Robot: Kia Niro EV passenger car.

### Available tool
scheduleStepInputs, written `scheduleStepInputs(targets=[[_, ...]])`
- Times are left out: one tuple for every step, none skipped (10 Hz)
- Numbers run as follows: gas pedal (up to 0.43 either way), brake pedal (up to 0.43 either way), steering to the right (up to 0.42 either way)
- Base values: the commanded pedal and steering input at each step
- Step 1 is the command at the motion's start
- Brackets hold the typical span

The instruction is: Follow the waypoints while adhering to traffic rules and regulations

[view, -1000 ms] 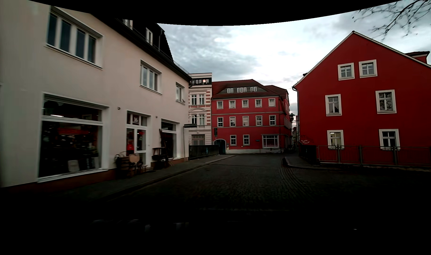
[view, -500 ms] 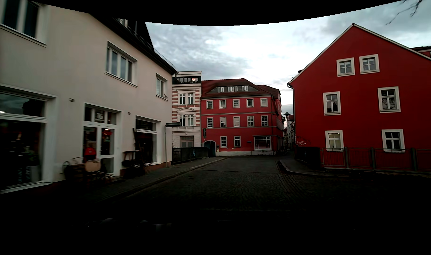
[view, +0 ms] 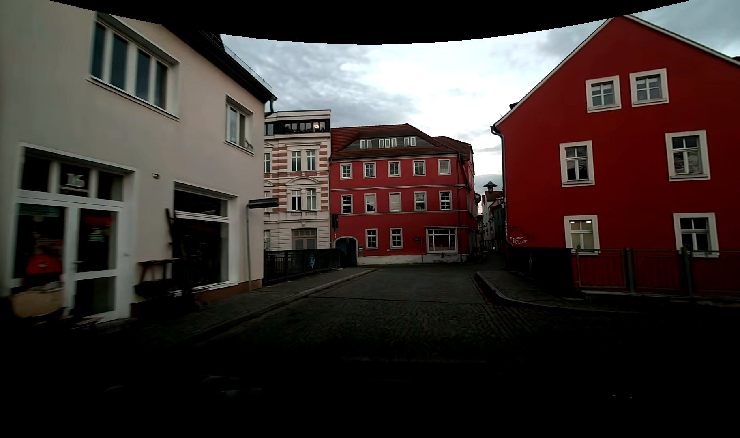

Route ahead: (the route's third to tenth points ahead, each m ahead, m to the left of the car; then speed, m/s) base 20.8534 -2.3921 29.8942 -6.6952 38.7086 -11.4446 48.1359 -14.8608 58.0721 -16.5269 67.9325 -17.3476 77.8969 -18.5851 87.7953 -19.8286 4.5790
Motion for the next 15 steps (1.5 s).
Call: scheduleStepInputs(targets=[[0.098,0.0,0.045],[0.098,0.0,0.042],[0.087,0.0,0.041],[0.087,0.0,0.041],[0.087,0.0,0.041],[0.079,0.0,0.042],[0.039,0.0,0.043],[0.039,0.0,0.043],[0.039,0.0,0.044],[0.039,0.0,0.045],[0.039,0.0,0.046],[0.039,0.0,0.046],[0.039,0.0,0.047],[0.039,0.0,0.047],[0.039,0.0,0.047]])
